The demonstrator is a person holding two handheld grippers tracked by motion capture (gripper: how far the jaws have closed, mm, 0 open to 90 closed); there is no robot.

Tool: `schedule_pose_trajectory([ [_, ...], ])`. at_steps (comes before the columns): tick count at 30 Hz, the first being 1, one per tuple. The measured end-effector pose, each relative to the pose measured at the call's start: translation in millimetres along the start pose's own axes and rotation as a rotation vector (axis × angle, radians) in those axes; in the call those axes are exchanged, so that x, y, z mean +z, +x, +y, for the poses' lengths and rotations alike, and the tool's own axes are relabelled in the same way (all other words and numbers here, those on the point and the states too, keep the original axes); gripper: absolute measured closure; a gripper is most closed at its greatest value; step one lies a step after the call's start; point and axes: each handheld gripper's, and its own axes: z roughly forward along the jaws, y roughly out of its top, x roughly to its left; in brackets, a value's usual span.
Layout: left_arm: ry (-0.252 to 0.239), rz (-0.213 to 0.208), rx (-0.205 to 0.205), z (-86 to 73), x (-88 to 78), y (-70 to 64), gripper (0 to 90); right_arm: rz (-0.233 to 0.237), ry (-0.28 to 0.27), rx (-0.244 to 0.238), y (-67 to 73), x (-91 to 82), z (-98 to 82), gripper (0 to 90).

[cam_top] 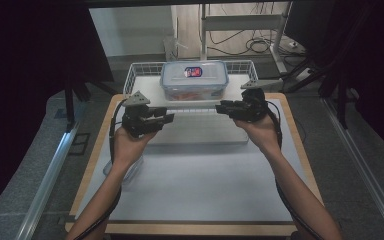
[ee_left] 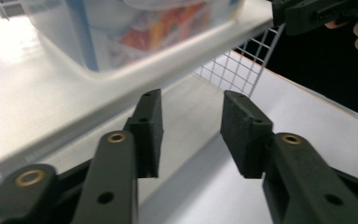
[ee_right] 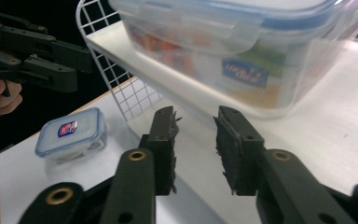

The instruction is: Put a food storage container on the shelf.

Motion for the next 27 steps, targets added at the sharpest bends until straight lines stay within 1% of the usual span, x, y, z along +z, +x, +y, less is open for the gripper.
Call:
schedule_pose_trajectory([
  [1,0.006,-0.007,0.008,-7.0,-2.5,-5.0,54.1,0.002,0.003,-0.005,3.1,-1.6,-4.0,61.7],
  [2,0.006,-0.007,0.008,-7.0,-2.5,-5.0,52.5,0.002,0.003,-0.005,3.1,-1.6,-4.0,61.7],
  [3,0.016,-0.012,0.015,-13.8,-3.4,-8.9,50.5,0.001,0.005,-0.010,6.1,-3.1,-8.4,58.9],
  [4,0.016,-0.012,0.015,-13.8,-3.4,-8.9,48.8,0.001,0.005,-0.010,6.1,-3.1,-8.4,58.9],
  [6,0.029,-0.009,0.025,-23.3,-3.7,-13.8,47.2,-0.004,0.012,-0.025,10.0,-4.6,-14.9,55.5],
  [7,0.035,-0.006,0.027,-30.9,-3.9,-17.2,43.6,-0.008,0.013,-0.036,13.7,-6.1,-21.4,52.3],
  [8,0.035,-0.006,0.027,-30.9,-3.9,-17.2,42.2,-0.008,0.015,-0.039,14.9,-6.6,-23.9,50.4],
  [9,0.035,-0.009,0.020,-39.3,-3.7,-20.6,40.3,-0.010,0.020,-0.041,17.3,-7.6,-27.9,48.5],
  [10,0.035,-0.009,0.020,-39.3,-3.7,-20.6,39.2,-0.010,0.020,-0.041,17.3,-7.6,-27.9,48.5],
  [11,0.041,-0.012,0.022,-44.3,-3.8,-22.6,39.2,-0.011,0.022,-0.046,18.6,-8.0,-30.2,47.0],
  [13,0.044,-0.004,0.027,-51.6,-4.2,-26.1,35.4,-0.018,0.030,-0.057,22.8,-10.4,-37.2,43.6],
  [14,0.042,-0.006,0.029,-55.1,-4.5,-27.5,33.9,-0.021,0.032,-0.060,24.6,-11.7,-40.2,42.1],
  [15,0.044,-0.008,0.029,-57.6,-4.6,-28.6,30.5,-0.020,0.034,-0.067,26.9,-13.8,-45.7,39.1],
  [16,0.044,-0.003,0.029,-61.6,-5.0,-30.6,30.5,-0.020,0.034,-0.067,26.9,-13.8,-45.7,39.1],
  [18,0.043,-0.006,0.035,-68.2,-5.5,-34.4,27.6,-0.024,0.042,-0.076,29.7,-16.4,-53.5,35.6],
  [19,0.046,-0.001,0.039,-72.3,-5.7,-37.2,26.2,-0.027,0.046,-0.081,30.8,-17.5,-57.0,33.5],
  [20,0.047,0.002,0.044,-77.7,-6.0,-41.2,22.2,-0.037,0.050,-0.092,33.4,-19.5,-64.3,29.2],
  [21,0.047,0.002,0.044,-77.7,-6.0,-41.2,19.8,-0.037,0.050,-0.092,33.4,-19.5,-64.3,29.2],
  [23,0.055,0.008,0.056,-85.7,-6.1,-47.1,18.7,-0.041,0.057,-0.097,36.3,-20.6,-72.4,24.3],
  [24,0.058,0.013,0.066,-91.9,-6.2,-52.1,13.6,-0.047,0.065,-0.101,38.6,-20.7,-79.9,20.0],
  [25,0.058,0.013,0.066,-91.9,-6.2,-52.1,12.2,-0.047,0.065,-0.101,38.6,-20.7,-79.9,20.0],
  [27,0.065,0.016,0.071,-100.3,-6.6,-58.1,10.7,-0.055,0.073,-0.112,41.1,-20.1,-88.9,15.8],
])
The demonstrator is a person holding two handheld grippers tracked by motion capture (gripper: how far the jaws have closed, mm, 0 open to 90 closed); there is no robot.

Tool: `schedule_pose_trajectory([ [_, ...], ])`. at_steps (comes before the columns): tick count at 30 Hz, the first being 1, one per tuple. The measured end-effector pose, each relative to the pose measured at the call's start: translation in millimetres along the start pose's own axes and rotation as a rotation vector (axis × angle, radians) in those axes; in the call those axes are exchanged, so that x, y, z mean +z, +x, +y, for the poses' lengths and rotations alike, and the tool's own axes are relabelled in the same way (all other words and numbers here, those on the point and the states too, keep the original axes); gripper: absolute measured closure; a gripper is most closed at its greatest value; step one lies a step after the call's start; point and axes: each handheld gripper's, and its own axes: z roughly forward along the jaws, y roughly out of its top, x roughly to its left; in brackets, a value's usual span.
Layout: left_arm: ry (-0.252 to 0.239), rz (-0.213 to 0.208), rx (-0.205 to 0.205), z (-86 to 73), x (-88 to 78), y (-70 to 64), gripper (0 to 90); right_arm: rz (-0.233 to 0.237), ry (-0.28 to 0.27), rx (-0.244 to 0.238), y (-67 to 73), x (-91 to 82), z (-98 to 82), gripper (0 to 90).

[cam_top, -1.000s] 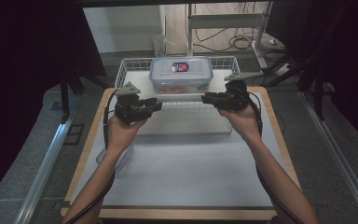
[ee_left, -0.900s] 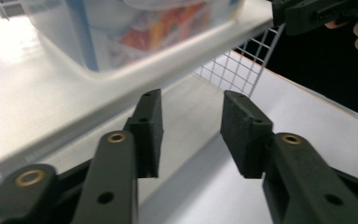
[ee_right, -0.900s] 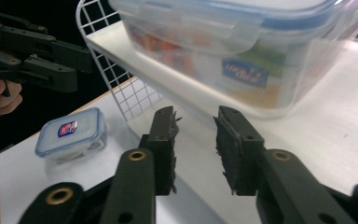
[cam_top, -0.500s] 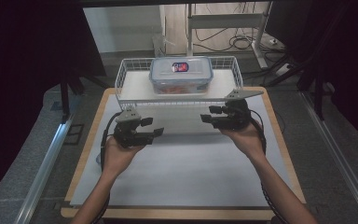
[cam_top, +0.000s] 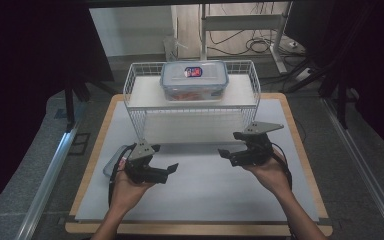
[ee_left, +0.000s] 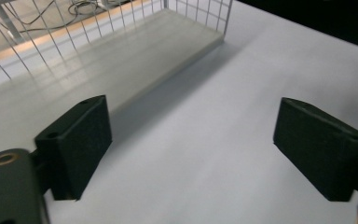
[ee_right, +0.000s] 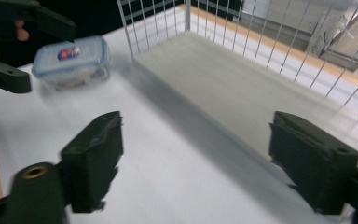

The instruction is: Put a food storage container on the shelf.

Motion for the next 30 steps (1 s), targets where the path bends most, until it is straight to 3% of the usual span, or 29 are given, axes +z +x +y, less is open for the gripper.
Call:
schedule_pose_trajectory([
  [1,0.005,0.001,0.004,-3.7,-0.4,-2.8,8.7,-0.002,0.011,0.004,3.7,0.7,-10.6,12.9],
  [7,0.014,0.008,-0.003,-26.3,-4.6,-14.8,4.7,0.000,0.032,0.019,7.5,0.4,-34.9,6.5],
  [10,0.025,0.006,-0.004,-37.1,-4.2,-19.6,2.8,0.005,0.015,0.036,12.0,-3.1,-53.3,4.6],
  [17,0.043,0.043,0.030,-60.2,-3.2,-27.3,2.5,0.007,-0.001,0.037,19.9,-7.8,-75.5,4.4],
  [22,0.056,0.021,0.003,-70.4,-1.7,-31.5,2.8,0.003,0.012,0.046,21.0,-10.0,-92.0,4.4],
  [28,0.103,0.048,0.037,-73.6,4.4,-35.1,2.5,-0.003,0.051,0.030,24.4,-5.1,-101.7,4.4],
  [30,0.113,0.041,0.028,-74.6,5.7,-34.4,2.4,-0.003,0.072,0.018,25.9,-1.1,-104.1,4.5],
])
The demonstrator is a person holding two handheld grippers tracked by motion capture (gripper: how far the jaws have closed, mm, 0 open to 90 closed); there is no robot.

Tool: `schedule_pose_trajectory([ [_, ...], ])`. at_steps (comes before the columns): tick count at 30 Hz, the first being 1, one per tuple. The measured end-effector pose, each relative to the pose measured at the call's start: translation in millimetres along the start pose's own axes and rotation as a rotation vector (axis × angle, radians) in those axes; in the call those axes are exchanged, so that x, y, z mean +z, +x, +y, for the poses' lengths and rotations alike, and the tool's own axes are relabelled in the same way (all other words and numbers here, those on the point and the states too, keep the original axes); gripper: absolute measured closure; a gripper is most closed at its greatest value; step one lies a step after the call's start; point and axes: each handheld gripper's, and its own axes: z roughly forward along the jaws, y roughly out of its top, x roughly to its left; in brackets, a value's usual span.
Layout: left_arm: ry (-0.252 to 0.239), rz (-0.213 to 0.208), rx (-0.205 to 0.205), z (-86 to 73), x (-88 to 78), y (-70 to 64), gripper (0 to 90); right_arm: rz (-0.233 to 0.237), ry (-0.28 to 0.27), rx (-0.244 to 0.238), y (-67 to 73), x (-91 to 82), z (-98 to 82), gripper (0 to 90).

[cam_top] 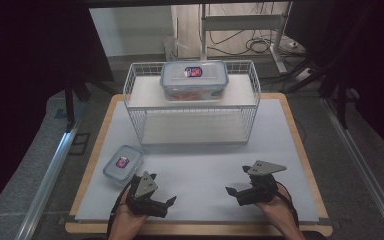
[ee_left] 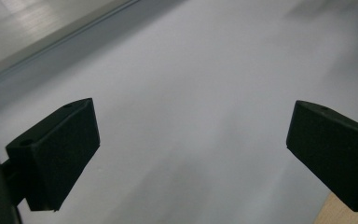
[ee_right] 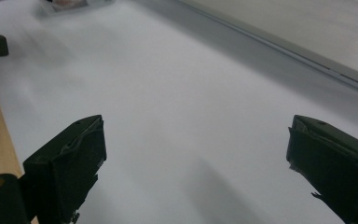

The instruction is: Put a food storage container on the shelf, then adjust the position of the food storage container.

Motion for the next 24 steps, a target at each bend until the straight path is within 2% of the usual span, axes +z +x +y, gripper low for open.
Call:
schedule_pose_trajectory([
  [4,0.012,-0.001,-0.016,-1.6,1.6,3.0,2.5,-0.005,0.018,-0.019,0.3,2.9,-1.7,4.6],
  [11,0.021,-0.007,-0.045,-0.2,0.4,5.3,3.4,-0.010,0.020,-0.008,-4.7,2.8,-3.6,4.7],
  [14,0.030,-0.003,-0.045,1.3,-0.3,5.6,3.0,-0.016,0.018,-0.007,-6.7,2.1,-3.4,4.8],
  [18,0.039,0.029,-0.050,4.5,-2.3,7.4,5.7,-0.018,0.020,0.003,-8.6,2.5,-4.2,4.9],
  [19,0.041,0.037,-0.045,5.4,-3.5,8.4,8.2,-0.018,0.022,0.002,-8.9,2.6,-4.4,4.9],
  [20,0.041,0.047,-0.038,6.6,-5.1,10.1,20.5,-0.016,0.028,-0.001,-9.3,3.2,-4.7,5.0],
  [21,0.039,0.053,-0.040,7.4,-6.0,11.4,20.5,-0.016,0.028,-0.001,-9.3,3.2,-4.7,5.0],
  [22,0.037,0.050,-0.046,8.5,-7.5,14.0,36.9,-0.016,0.029,-0.001,-9.4,3.3,-4.8,5.1],
  [23,0.033,0.042,-0.056,9.3,-8.9,17.3,36.9,-0.016,0.027,0.000,-9.4,3.8,-4.9,5.2],
  [24,0.034,0.046,-0.065,10.2,-10.2,21.2,44.3,-0.016,0.028,0.001,-9.6,3.9,-5.1,5.3],
])
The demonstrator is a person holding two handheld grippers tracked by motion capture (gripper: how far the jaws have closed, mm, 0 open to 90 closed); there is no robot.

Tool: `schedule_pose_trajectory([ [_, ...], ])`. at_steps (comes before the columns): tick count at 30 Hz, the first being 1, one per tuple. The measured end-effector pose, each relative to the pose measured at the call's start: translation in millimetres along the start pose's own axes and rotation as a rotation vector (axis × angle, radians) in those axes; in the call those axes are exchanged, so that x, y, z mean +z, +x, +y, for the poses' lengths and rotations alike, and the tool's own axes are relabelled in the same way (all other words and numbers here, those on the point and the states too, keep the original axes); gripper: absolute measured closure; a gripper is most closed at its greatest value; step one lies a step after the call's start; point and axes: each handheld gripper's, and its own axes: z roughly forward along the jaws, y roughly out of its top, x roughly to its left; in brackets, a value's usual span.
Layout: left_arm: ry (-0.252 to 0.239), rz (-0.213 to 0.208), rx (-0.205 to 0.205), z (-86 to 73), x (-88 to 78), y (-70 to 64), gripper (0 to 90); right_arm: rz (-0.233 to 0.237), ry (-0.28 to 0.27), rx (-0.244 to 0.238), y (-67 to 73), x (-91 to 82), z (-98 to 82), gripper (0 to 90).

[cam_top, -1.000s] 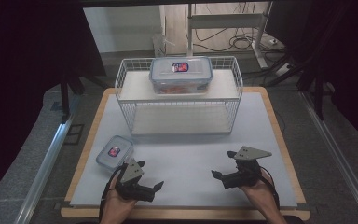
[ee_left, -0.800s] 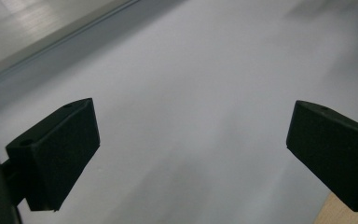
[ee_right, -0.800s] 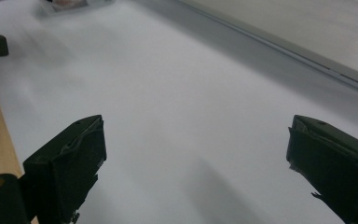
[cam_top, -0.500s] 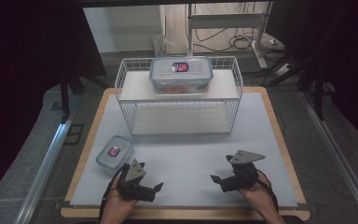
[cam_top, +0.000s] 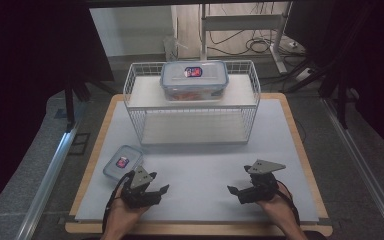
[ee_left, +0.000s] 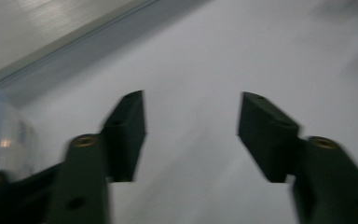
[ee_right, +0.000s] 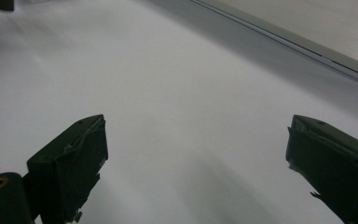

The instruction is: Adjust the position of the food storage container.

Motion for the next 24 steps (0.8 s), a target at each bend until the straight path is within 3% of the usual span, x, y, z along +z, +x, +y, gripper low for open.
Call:
schedule_pose_trajectory([
  [1,0.002,0.006,-0.005,0.9,-0.9,3.4,53.4,0.001,0.002,0.001,-0.2,0.0,-0.1,5.4],
  [2,-0.003,0.018,-0.036,2.4,-3.4,14.8,68.0,0.002,0.005,0.005,-0.6,0.4,-0.4,5.6],
  [3,-0.003,0.018,-0.036,2.4,-3.4,14.8,72.7,0.002,0.005,0.005,-0.6,0.4,-0.4,5.6],
  [4,-0.009,0.024,-0.066,2.7,-5.3,23.5,78.9,0.003,0.009,0.009,-1.2,1.1,-0.9,5.8],
  [5,-0.013,0.036,-0.084,2.8,-6.9,29.0,78.9,0.003,0.009,0.009,-1.2,1.1,-0.9,5.8],
  [8,-0.032,0.092,-0.144,0.7,-16.2,52.2,89.8,0.005,0.013,0.012,-2.1,1.9,-1.5,6.1],
  [11,-0.052,0.134,-0.185,-4.4,-26.1,68.1,89.9,0.004,0.017,0.012,-2.6,1.8,-1.7,6.2],
  [15,-0.061,0.222,-0.216,-16.0,-38.1,91.4,89.9,-0.004,0.015,0.023,-4.7,1.4,-1.9,6.2],
  [16,-0.055,0.256,-0.233,-21.7,-41.4,102.8,90.0,-0.005,0.014,0.028,-6.2,1.0,-2.2,6.2],
  [17,-0.055,0.256,-0.233,-21.7,-41.4,102.8,90.0,-0.005,0.014,0.028,-6.2,1.0,-2.2,6.2],
  [22,-0.045,0.343,-0.303,-38.8,-47.8,137.6,90.0,-0.005,0.012,0.037,-8.6,0.7,-2.8,6.3],
  [24,-0.032,0.351,-0.333,-45.3,-45.9,150.2,90.0,-0.003,0.020,0.032,-8.5,2.6,-3.0,6.5],
])
